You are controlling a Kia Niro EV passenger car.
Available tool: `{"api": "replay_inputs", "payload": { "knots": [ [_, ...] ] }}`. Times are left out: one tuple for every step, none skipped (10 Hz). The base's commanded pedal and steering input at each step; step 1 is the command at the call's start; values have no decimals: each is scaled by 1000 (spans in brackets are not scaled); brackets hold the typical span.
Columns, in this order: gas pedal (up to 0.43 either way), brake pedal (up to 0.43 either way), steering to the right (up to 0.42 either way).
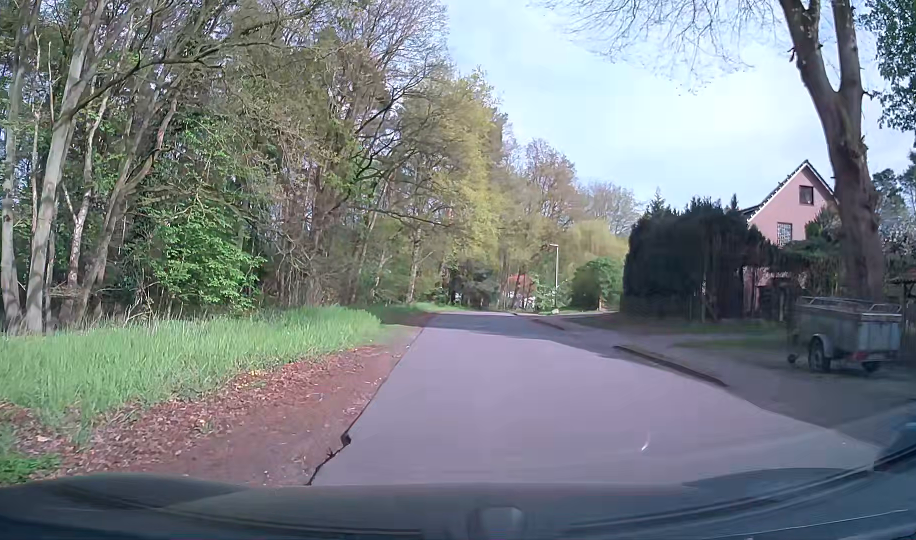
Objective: Follow the waypoints while adhering to traffic rules and regulations
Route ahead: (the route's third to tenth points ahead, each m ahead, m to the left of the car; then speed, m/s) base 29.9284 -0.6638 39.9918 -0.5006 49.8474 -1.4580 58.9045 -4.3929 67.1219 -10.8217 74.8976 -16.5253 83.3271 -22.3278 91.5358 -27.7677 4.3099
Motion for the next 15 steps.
{"api": "replay_inputs", "payload": {
  "knots": [
    [47,0,35],
    [47,0,38],
    [47,0,51],
    [47,0,73],
    [47,0,94],
    [47,0,110],
    [47,0,119],
    [47,0,120],
    [47,0,119],
    [47,0,119],
    [47,0,118],
    [47,0,112],
    [47,0,105],
    [47,0,101],
    [47,0,96]
  ]
}}
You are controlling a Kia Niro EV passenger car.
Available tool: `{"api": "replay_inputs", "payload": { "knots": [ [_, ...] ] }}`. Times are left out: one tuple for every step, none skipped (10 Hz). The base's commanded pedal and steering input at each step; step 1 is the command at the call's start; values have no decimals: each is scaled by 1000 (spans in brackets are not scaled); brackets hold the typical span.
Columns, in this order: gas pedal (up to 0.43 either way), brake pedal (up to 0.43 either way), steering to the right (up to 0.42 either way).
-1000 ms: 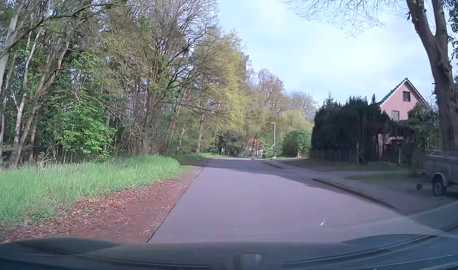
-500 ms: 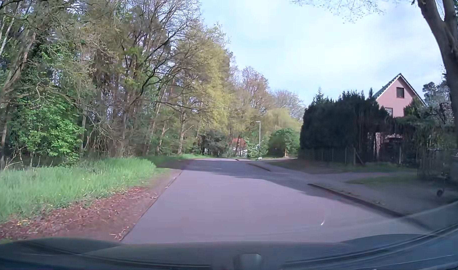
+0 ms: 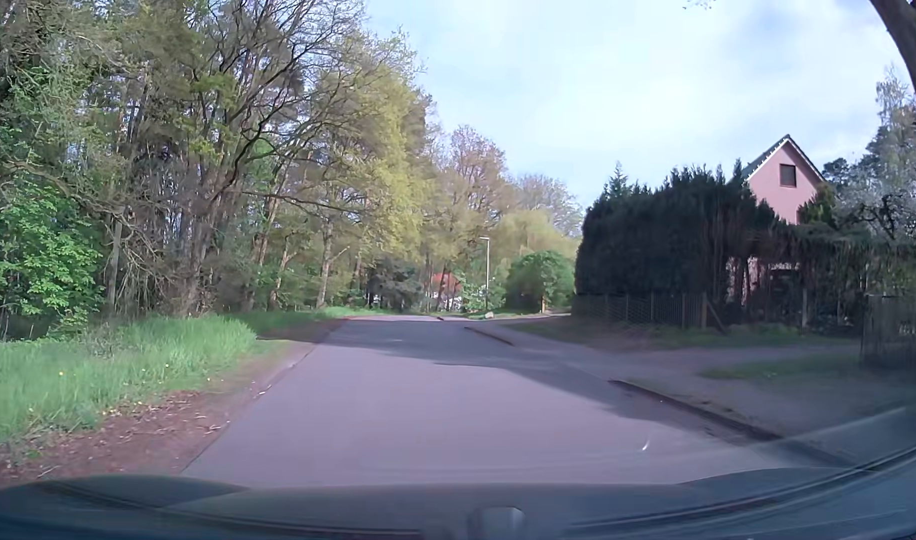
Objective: Follow the waypoints while adhering to traffic rules and regulations
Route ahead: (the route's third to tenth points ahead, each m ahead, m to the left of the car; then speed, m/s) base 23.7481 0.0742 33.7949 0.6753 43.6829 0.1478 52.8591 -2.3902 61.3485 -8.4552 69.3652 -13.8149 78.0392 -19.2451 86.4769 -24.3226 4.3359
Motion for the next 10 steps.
{"api": "replay_inputs", "payload": {
  "knots": [
    [47,0,87],
    [47,0,74],
    [47,0,47],
    [47,0,28],
    [47,0,17],
    [47,0,10],
    [47,0,2],
    [47,0,-2],
    [47,0,-5],
    [47,0,-8]
  ]
}}
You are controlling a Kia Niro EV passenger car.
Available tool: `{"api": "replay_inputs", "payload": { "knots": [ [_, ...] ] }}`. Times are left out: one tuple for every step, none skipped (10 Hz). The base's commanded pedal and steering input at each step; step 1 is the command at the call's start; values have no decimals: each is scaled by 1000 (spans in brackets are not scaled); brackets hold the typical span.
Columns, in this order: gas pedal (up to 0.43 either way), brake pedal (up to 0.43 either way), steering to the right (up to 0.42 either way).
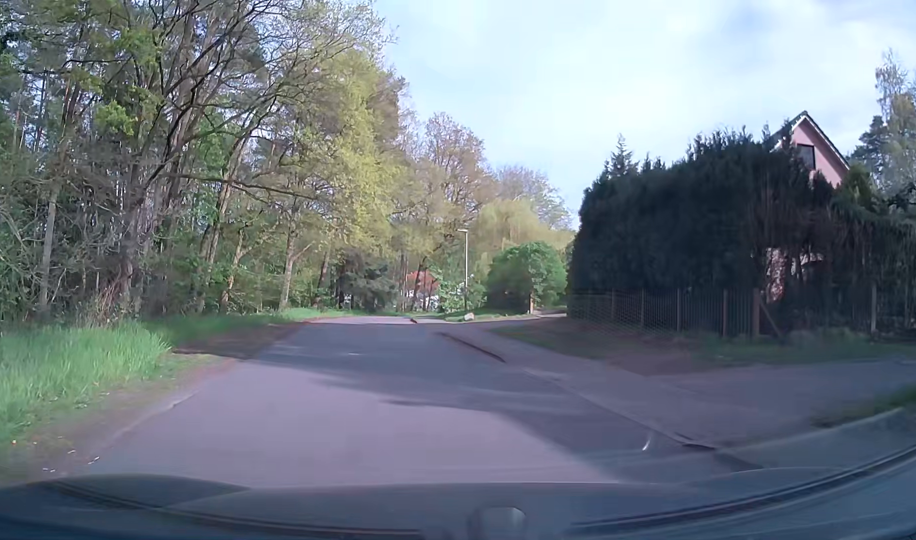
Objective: Follow the waypoints while adhering to traffic rules and regulations
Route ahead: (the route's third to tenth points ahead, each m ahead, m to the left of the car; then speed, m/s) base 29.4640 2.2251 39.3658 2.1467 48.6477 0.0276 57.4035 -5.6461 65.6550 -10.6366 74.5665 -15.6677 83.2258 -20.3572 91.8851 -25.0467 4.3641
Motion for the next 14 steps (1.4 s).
{"api": "replay_inputs", "payload": {
  "knots": [
    [47,0,-9],
    [47,0,-12],
    [47,0,-15],
    [47,0,-19],
    [47,0,-26],
    [47,0,-33],
    [47,0,-42],
    [47,0,-50],
    [47,0,-55],
    [47,0,-56],
    [79,0,-57],
    [87,0,-58],
    [87,0,-61],
    [87,0,-64]
  ]
}}
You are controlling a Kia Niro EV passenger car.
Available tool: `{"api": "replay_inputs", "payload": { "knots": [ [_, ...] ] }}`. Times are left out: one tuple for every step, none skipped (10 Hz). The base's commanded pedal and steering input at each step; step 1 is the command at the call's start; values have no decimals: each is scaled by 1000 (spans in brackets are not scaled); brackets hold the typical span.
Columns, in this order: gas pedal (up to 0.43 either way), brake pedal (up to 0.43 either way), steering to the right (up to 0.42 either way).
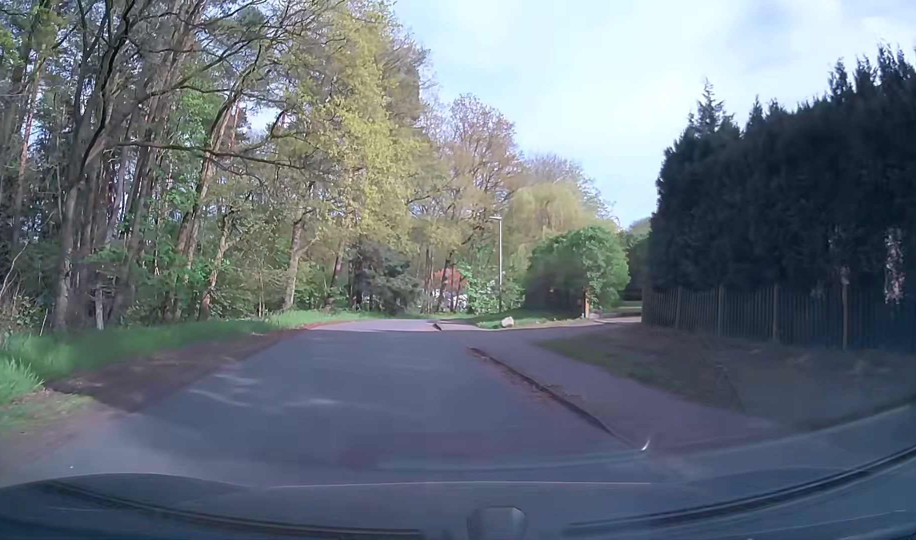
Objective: Follow the waypoints while adhering to traffic rules and regulations
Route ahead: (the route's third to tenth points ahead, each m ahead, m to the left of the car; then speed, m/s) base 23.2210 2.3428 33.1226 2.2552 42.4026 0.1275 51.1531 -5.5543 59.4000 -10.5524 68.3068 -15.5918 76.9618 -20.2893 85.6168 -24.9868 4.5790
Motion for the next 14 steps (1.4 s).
{"api": "replay_inputs", "payload": {
  "knots": [
    [87,0,-66],
    [87,0,-65],
    [87,0,-65],
    [87,0,-65],
    [87,0,-65],
    [87,0,-63],
    [87,0,-59],
    [87,0,-54],
    [87,0,-51],
    [87,0,-49],
    [87,0,-49],
    [87,0,-49],
    [87,0,-48],
    [87,0,-47]
  ]
}}
